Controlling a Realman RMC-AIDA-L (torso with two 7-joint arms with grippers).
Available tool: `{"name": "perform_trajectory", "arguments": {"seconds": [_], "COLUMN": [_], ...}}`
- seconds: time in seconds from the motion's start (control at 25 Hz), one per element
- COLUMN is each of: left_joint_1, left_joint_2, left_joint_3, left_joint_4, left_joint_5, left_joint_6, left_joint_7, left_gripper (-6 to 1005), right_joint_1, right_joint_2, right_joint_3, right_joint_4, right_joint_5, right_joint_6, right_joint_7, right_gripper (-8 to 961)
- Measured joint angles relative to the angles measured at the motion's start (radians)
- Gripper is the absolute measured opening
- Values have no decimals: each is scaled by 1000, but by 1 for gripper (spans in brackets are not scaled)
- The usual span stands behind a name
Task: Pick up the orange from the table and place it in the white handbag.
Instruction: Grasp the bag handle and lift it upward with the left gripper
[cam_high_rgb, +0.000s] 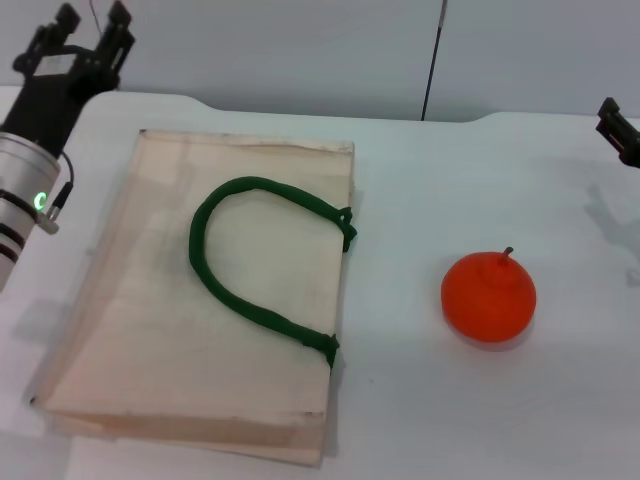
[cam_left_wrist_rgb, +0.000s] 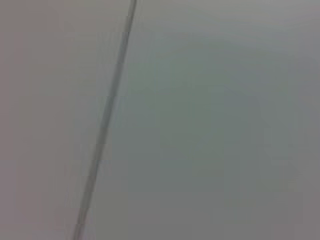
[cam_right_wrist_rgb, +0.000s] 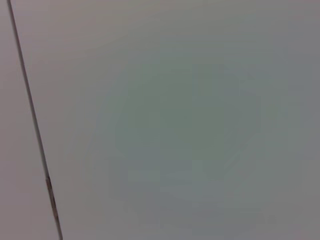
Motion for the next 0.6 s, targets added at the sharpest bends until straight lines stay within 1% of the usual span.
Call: {"name": "perform_trajectory", "arguments": {"seconds": [0.08,0.16,0.2,0.24,0.32,0.36,0.44,0.52,0.6], "left_joint_1": [-15,-41,-41,-80,-96,-112,-133,-150,-162], "left_joint_2": [5,9,9,14,21,28,46,71,84], "left_joint_3": [1,1,1,1,1,2,2,2,2], "left_joint_4": [-16,-58,-58,-146,-195,-251,-349,-452,-523], "left_joint_5": [71,152,152,255,309,376,477,584,651], "left_joint_6": [1,5,5,9,13,21,47,107,158], "left_joint_7": [-42,-138,-138,-324,-428,-553,-736,-925,-1037], "left_gripper": [682,682,682,682,683,683,683,683,683], "right_joint_1": [-4,-10,-12,-13,-15,-14,-10,-9,-11], "right_joint_2": [0,-1,-2,-2,-3,-3,-3,-3,-3], "right_joint_3": [0,2,3,3,3,2,1,1,2], "right_joint_4": [-3,-8,-10,-11,-12,-12,-11,-10,-11], "right_joint_5": [1,1,2,2,2,2,1,2,2], "right_joint_6": [0,0,0,0,0,0,0,0,0], "right_joint_7": [1,2,2,3,3,3,3,5,6], "right_gripper": [891,891,891,891,890,890,890,890,889]}}
